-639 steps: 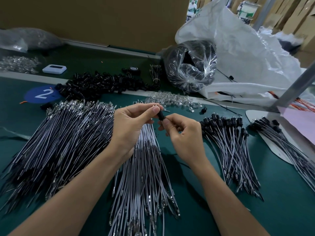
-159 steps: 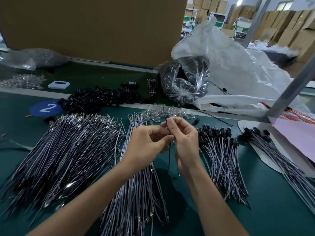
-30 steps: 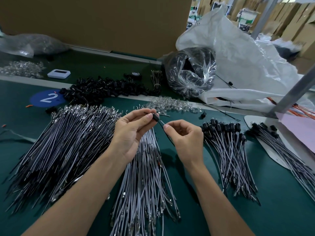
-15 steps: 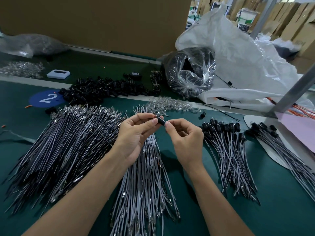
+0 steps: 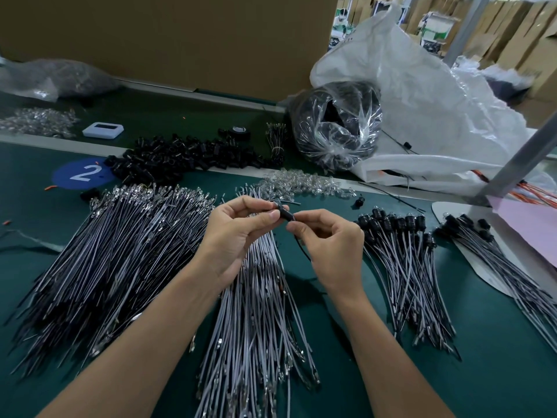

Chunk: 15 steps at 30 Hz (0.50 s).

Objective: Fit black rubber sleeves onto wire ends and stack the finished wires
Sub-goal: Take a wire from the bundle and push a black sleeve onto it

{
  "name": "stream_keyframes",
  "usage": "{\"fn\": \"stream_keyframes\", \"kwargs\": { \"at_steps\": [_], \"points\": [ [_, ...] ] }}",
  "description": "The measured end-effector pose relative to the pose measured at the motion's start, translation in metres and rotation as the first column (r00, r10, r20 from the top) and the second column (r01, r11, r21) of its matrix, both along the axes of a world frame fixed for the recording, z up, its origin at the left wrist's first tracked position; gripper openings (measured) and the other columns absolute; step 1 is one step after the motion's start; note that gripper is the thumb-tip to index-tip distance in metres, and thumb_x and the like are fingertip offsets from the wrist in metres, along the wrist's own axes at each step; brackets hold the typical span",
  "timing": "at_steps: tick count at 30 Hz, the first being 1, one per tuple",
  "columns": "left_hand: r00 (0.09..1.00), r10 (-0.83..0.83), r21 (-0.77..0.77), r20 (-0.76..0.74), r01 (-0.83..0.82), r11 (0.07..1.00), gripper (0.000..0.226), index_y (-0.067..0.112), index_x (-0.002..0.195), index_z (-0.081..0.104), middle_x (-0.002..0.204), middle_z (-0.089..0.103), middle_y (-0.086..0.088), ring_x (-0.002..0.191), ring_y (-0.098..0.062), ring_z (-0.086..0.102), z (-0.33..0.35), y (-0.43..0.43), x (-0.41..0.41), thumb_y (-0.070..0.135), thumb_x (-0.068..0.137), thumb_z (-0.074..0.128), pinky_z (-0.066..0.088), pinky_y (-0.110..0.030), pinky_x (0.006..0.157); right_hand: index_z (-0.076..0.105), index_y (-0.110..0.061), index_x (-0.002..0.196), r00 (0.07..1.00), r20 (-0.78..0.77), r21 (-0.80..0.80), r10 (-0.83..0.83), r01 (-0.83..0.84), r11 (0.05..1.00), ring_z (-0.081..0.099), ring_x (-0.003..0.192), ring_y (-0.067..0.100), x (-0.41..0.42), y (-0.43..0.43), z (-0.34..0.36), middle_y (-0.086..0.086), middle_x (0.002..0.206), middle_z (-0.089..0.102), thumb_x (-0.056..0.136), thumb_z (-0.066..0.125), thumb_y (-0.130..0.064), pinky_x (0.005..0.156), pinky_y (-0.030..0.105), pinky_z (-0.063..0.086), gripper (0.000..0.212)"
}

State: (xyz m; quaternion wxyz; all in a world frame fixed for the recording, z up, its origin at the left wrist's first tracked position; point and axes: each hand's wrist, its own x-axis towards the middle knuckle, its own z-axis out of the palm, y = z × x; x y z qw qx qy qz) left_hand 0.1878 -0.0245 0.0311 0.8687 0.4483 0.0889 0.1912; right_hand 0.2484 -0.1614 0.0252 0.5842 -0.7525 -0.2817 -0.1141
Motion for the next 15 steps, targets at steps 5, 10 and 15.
{"fn": "stream_keyframes", "kwargs": {
  "at_steps": [5,10,15],
  "points": [
    [0.997,0.071,0.101,-0.011,-0.070,0.992,0.014,0.010,0.066,0.071,0.079,0.073,-0.011,0.083,-0.024,0.073,0.0026,-0.0008,-0.0023,0.000,0.057,0.076,0.059,-0.026,0.076,0.077,-0.014,0.083,0.992,0.116,-0.008,-0.042,0.043,0.999,0.065,0.066,-0.001,0.0011,-0.0014,-0.0017,-0.021,0.071,0.067,0.078,0.079,-0.006,0.064,0.010,0.047,0.010],
    [0.996,0.091,0.070,0.017,-0.092,0.993,0.014,0.015,0.061,0.073,0.078,0.074,-0.007,0.079,-0.019,0.073,0.0035,-0.0032,-0.0018,0.001,0.058,0.075,0.059,-0.024,0.074,0.077,-0.010,0.089,0.977,0.210,-0.067,-0.034,0.049,0.997,0.063,0.078,0.003,0.0035,-0.0025,-0.0018,-0.006,0.082,0.070,0.082,0.074,-0.002,0.071,0.009,0.044,0.011],
    [0.995,0.104,0.026,0.011,-0.104,0.994,0.014,0.012,0.062,0.071,0.078,0.073,-0.007,0.079,-0.018,0.072,0.0009,-0.0032,0.0014,-0.001,0.058,0.073,0.060,-0.025,0.076,0.075,-0.010,0.095,0.986,0.163,-0.049,-0.022,0.030,0.998,0.066,0.083,0.006,0.0037,-0.0023,-0.0028,-0.004,0.088,0.072,0.086,0.069,-0.001,0.076,0.017,0.051,0.015]
  ]
}}
